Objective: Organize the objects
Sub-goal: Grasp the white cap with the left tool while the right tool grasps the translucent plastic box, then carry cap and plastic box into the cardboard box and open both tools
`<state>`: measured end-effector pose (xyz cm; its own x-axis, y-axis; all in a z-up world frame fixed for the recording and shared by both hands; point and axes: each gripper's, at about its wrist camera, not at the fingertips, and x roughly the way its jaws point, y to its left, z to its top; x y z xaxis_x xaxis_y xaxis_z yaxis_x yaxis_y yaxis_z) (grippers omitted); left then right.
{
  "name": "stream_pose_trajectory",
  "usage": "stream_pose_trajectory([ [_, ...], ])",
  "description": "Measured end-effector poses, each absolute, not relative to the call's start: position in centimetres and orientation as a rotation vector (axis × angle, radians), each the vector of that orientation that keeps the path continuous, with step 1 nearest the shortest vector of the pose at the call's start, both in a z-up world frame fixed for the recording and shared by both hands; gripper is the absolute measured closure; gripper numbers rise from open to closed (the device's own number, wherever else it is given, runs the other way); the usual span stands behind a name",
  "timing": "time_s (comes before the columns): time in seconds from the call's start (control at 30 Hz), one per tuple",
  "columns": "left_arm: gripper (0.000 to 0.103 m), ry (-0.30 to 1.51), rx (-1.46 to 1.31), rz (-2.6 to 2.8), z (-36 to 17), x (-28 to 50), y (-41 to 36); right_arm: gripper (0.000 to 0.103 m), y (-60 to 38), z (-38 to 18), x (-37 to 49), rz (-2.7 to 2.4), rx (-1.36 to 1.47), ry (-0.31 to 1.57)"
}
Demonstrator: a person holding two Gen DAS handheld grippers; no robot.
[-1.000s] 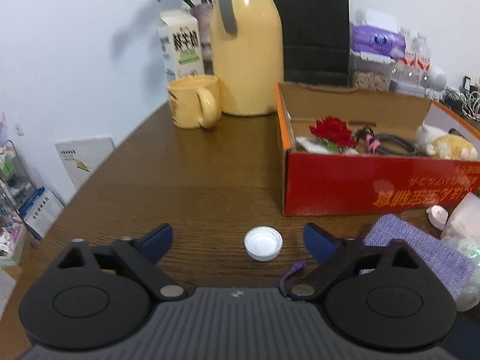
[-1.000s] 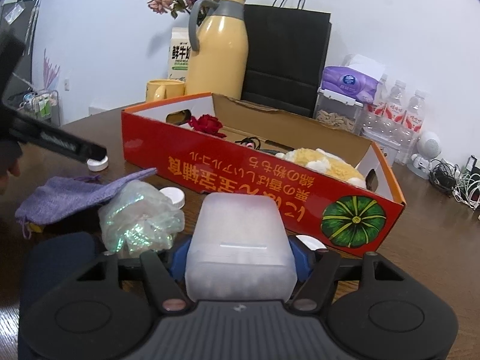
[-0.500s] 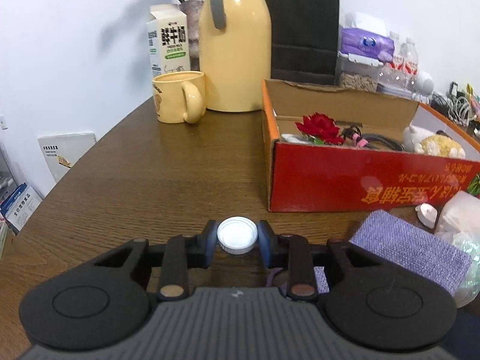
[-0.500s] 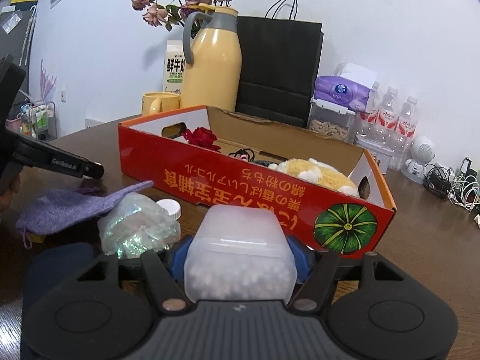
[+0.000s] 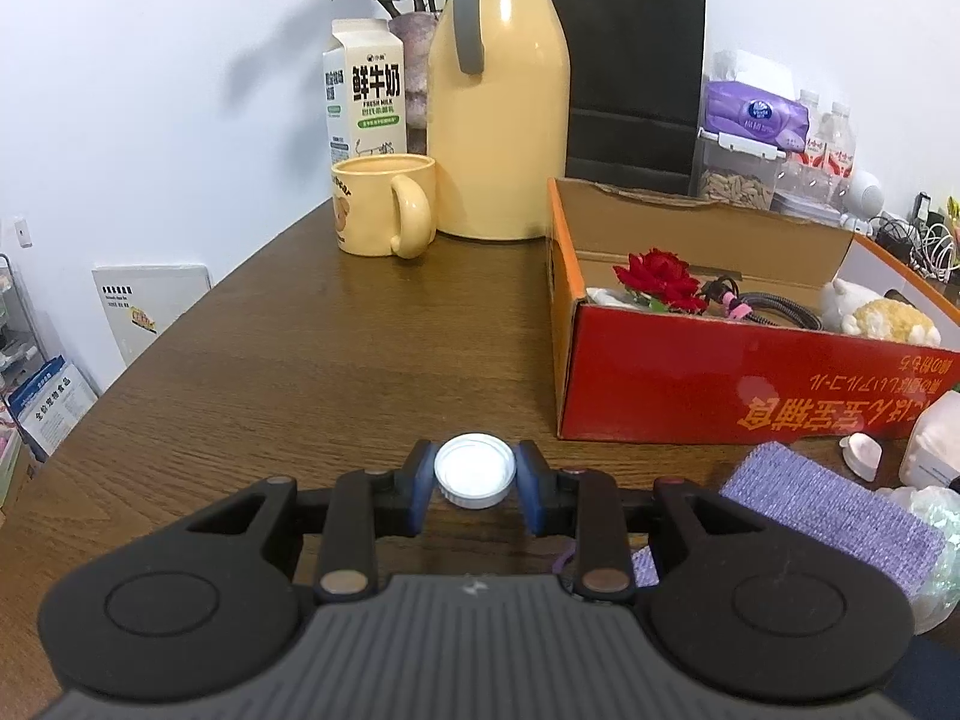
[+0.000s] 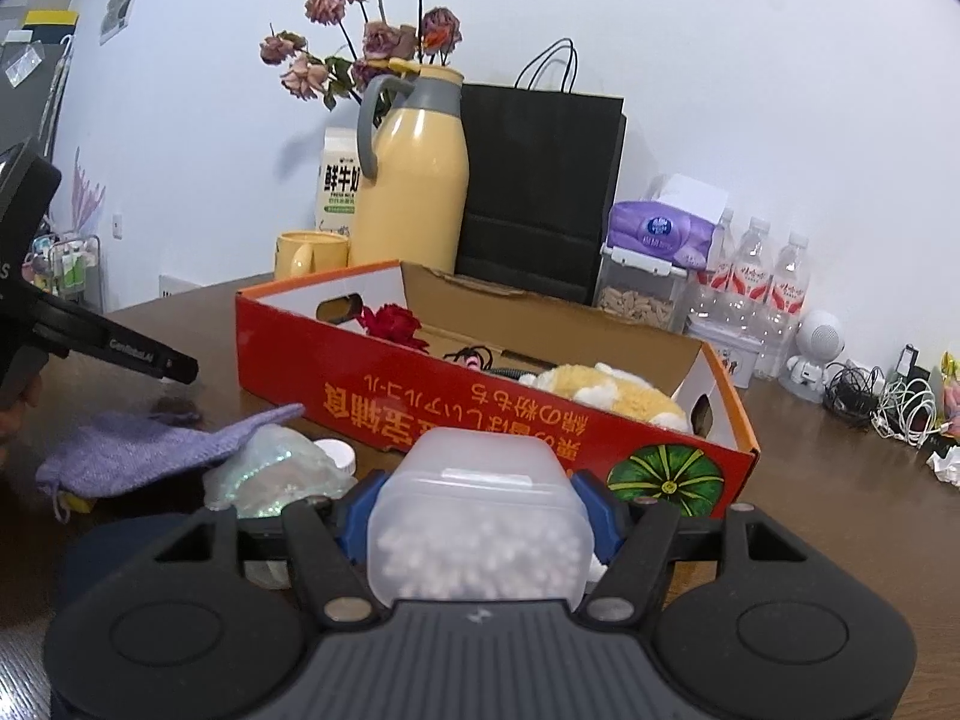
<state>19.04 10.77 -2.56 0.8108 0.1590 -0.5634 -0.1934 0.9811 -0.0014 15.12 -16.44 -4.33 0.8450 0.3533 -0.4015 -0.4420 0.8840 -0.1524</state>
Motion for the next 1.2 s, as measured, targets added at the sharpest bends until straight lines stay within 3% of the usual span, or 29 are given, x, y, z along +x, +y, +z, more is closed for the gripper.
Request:
stream_pose_trajectory([
  [0.37,0.073,0.451,-0.12,0.125,2.3,17.3,9.6,0.038,-16.6,-1.2,15.0,0.42,-0.226,0.271],
  [0.63,0.073,0.356,-0.082,0.041,7.2,20.3,5.5,0.038,-15.1,2.3,18.0,0.42,-0.218,0.186],
  [0.93,0.073,0.367,-0.156,0.057,7.9,26.0,3.5,0.038,-12.9,2.7,25.0,0.388,-0.151,0.22],
  [1.2,0.073,0.464,-0.17,0.109,4.3,29.5,4.4,0.038,-12.6,-0.6,28.5,0.384,-0.093,0.326],
])
